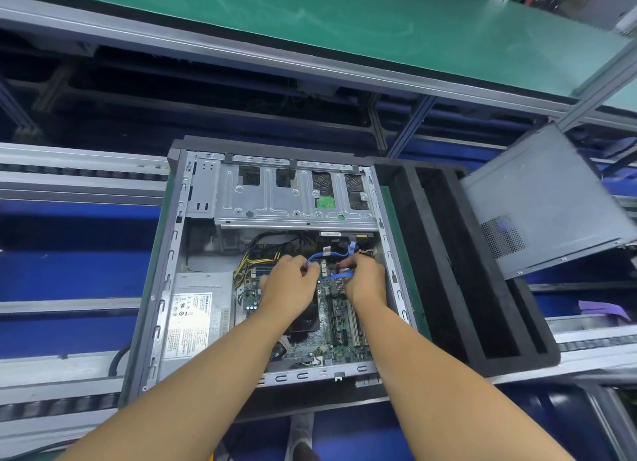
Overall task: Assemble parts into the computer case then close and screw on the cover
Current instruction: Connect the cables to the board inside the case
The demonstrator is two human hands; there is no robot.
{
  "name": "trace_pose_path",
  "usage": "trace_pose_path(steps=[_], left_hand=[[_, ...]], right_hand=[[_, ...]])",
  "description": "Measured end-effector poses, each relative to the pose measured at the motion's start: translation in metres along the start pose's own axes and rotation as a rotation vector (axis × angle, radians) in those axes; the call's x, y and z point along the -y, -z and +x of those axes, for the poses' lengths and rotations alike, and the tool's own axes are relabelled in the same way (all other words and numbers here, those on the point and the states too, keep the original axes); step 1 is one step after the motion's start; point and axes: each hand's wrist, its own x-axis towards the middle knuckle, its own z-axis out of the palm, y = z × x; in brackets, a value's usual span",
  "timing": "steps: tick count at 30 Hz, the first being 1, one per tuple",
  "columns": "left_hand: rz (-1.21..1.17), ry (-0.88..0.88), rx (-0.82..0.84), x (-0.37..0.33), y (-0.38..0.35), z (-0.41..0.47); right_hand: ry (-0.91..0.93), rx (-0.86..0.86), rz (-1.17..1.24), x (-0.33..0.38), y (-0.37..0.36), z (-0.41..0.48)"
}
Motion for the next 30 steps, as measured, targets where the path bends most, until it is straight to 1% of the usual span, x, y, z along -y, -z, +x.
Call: trace_pose_path(steps=[2, 5, 7, 9, 11, 13, 14, 16, 19, 21, 24, 26, 27, 28, 30], left_hand=[[0.036, -0.002, 0.018, 0.002, -0.001, 0.001], [0.072, 0.013, 0.022, 0.003, -0.003, 0.001], [0.086, 0.021, 0.016, 0.003, -0.005, 0.002], [0.095, 0.026, 0.002, 0.002, -0.006, 0.003], [0.086, 0.025, -0.021, 0.002, -0.007, 0.004], [0.080, 0.018, -0.035, 0.002, -0.008, 0.005], [0.086, 0.016, -0.038, 0.002, -0.008, 0.005], [0.096, 0.015, -0.052, 0.002, -0.008, 0.005], [0.098, 0.014, -0.070, 0.001, -0.008, 0.004], [0.102, 0.019, -0.065, 0.000, -0.007, 0.004], [0.104, 0.024, -0.056, -0.001, -0.006, 0.002], [0.103, 0.025, -0.053, 0.000, -0.005, 0.001], [0.105, 0.028, -0.050, -0.001, -0.004, 0.001], [0.107, 0.031, -0.045, -0.001, -0.004, 0.001], [0.108, 0.034, -0.038, -0.002, -0.004, 0.000]], right_hand=[[0.009, -0.003, -0.017, -0.001, -0.003, 0.000], [-0.070, -0.054, 0.034, 0.000, -0.006, 0.000], [-0.021, -0.038, 0.043, -0.001, -0.003, 0.000], [0.010, -0.037, -0.008, -0.001, -0.003, -0.001], [-0.014, -0.084, -0.074, -0.001, -0.008, -0.002], [-0.055, -0.097, -0.080, -0.001, -0.008, -0.003], [-0.028, -0.082, -0.085, 0.000, -0.007, -0.003], [0.002, -0.025, -0.049, 0.000, -0.002, -0.003], [-0.091, -0.017, 0.124, 0.003, 0.000, -0.003], [-0.086, -0.028, 0.136, 0.006, -0.001, -0.002], [-0.070, -0.020, 0.043, 0.010, -0.002, -0.002], [-0.134, -0.053, 0.003, 0.013, -0.003, -0.003], [-0.135, -0.057, -0.023, 0.014, -0.005, -0.003], [-0.129, -0.056, -0.035, 0.015, -0.007, -0.004], [-0.083, -0.026, -0.147, 0.016, -0.007, -0.005]])
